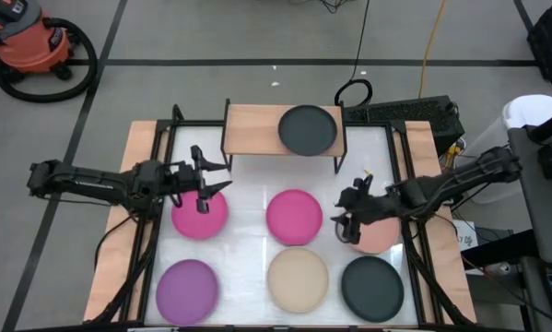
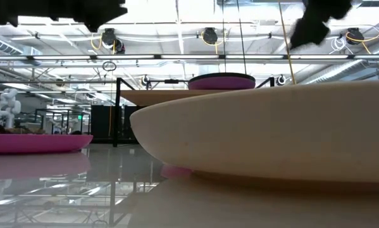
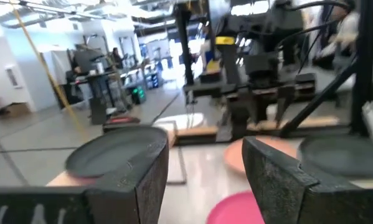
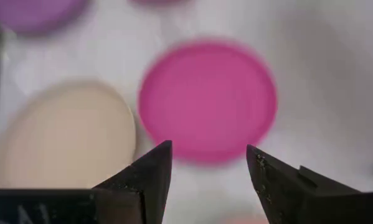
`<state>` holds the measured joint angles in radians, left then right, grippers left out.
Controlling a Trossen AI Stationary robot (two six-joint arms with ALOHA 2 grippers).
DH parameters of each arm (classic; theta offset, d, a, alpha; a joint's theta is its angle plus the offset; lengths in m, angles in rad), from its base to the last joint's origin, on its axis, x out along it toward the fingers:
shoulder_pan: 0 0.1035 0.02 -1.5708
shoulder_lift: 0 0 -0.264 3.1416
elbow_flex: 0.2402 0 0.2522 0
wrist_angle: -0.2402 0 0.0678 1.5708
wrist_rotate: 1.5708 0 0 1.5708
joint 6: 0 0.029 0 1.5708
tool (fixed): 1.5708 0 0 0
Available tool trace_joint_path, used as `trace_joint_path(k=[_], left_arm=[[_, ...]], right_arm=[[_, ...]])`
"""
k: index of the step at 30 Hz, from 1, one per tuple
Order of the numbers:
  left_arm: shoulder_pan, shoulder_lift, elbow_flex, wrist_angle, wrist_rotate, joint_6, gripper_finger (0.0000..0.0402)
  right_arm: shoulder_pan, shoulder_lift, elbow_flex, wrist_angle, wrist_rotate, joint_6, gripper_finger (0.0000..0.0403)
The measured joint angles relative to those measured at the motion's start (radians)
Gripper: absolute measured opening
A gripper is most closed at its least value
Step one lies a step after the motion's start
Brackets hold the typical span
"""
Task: Place and stack plates onto a shelf
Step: Stack the light orange plate on top of the black plate on the shelf
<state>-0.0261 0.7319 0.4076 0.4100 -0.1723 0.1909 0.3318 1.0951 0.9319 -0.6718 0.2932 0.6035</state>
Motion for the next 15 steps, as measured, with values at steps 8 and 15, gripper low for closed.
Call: trace_joint_path(k=[8, 15], left_arm=[[0.000, 0.001, -0.019, -0.012, -0.003, -0.150, 0.0209], [0.000, 0.001, -0.019, 0.007, -0.003, -0.202, 0.0209]], right_arm=[[0.000, 0.108, -0.085, -0.022, -0.092, 0.135, 0.0187], [0.005, 0.216, -0.085, -0.029, -0.113, 0.167, 0.0187]])
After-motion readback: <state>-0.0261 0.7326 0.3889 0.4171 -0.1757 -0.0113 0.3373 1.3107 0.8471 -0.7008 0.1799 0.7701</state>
